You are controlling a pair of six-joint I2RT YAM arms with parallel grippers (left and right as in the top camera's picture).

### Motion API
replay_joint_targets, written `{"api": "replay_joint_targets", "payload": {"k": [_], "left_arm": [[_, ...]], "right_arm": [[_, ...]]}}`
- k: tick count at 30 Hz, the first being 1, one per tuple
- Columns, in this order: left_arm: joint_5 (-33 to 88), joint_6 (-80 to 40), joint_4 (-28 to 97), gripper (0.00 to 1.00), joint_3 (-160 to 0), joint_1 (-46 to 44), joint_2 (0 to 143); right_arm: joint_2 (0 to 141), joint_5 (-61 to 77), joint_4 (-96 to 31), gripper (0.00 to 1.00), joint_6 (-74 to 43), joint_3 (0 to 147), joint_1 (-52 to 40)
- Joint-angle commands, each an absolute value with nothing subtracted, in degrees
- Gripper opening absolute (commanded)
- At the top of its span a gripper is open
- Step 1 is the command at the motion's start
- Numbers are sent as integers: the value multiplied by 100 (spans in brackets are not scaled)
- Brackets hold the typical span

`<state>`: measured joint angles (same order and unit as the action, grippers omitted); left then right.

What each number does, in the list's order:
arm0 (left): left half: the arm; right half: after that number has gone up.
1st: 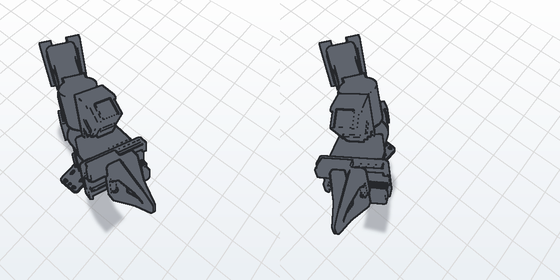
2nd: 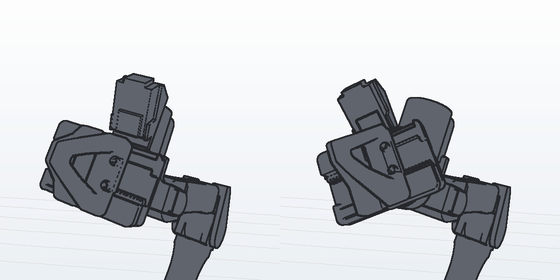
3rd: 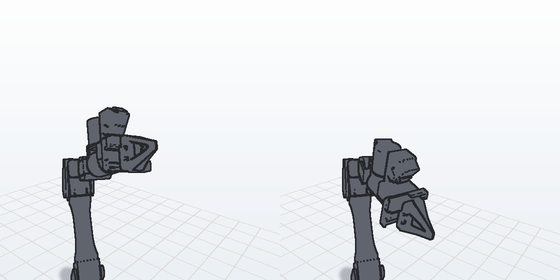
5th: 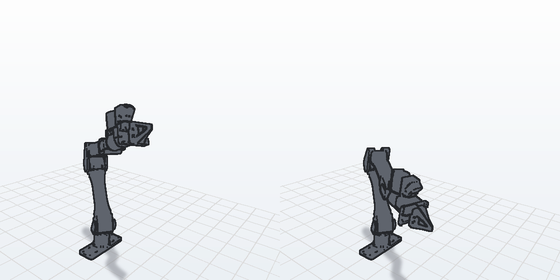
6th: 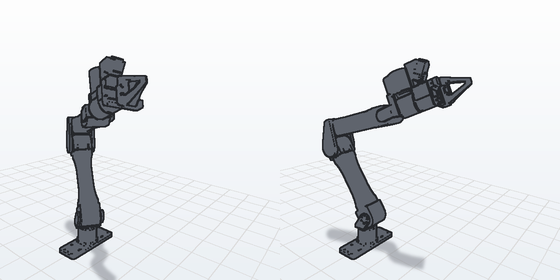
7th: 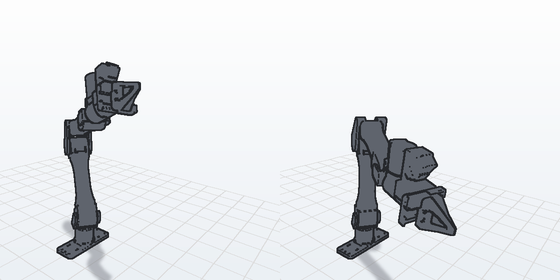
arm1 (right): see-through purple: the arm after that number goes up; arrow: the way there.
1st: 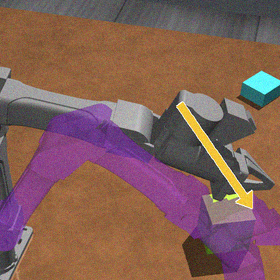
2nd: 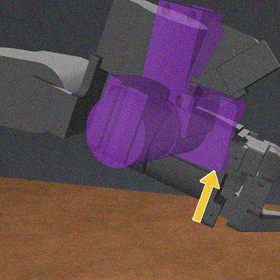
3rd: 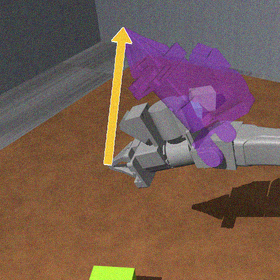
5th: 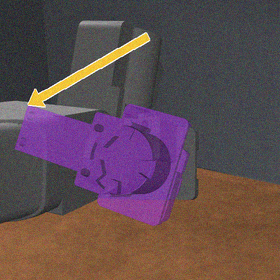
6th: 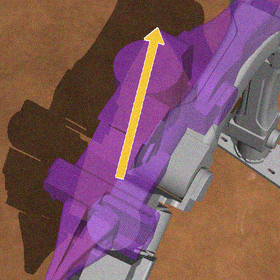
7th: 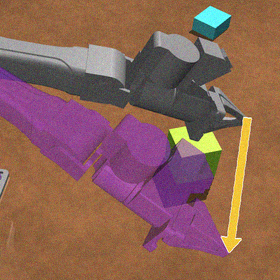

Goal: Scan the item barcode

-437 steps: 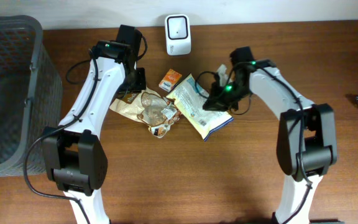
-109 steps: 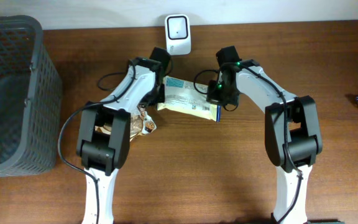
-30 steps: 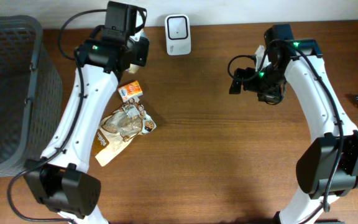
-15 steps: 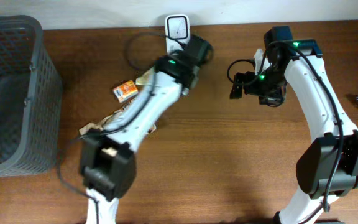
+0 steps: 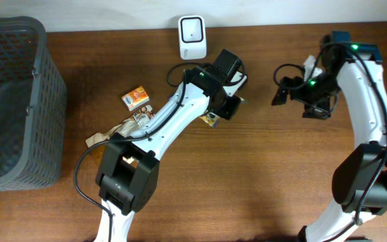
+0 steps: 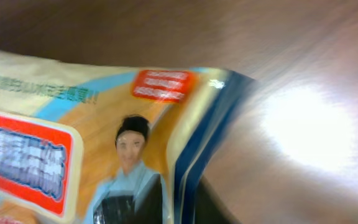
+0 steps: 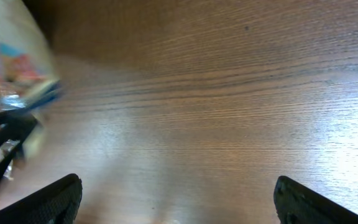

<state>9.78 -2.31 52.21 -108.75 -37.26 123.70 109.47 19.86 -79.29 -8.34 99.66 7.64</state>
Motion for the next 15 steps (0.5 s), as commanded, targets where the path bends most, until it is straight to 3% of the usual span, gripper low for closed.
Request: {"api": "replay_joint_targets", "payload": {"k": [1,5,8,15], "left_arm": [[2679,-388,5033,61,-10927,-3723,12276],[2917,-388,5026,81,-11113,-3664,12274],[2805,-388,5218,82,-11485,-3474,12254],[1181,-1063,6112,81,-12151,-2147,12245]], "right_arm": [[10921,2534,-7876,99,-770,10033,993],[10921,2571,-7817,99,-770,10031,1103],[10921,2576,-7756,99,-773,10031,1066],[10947,2582,-7352,99,-797,10029,644]]}}
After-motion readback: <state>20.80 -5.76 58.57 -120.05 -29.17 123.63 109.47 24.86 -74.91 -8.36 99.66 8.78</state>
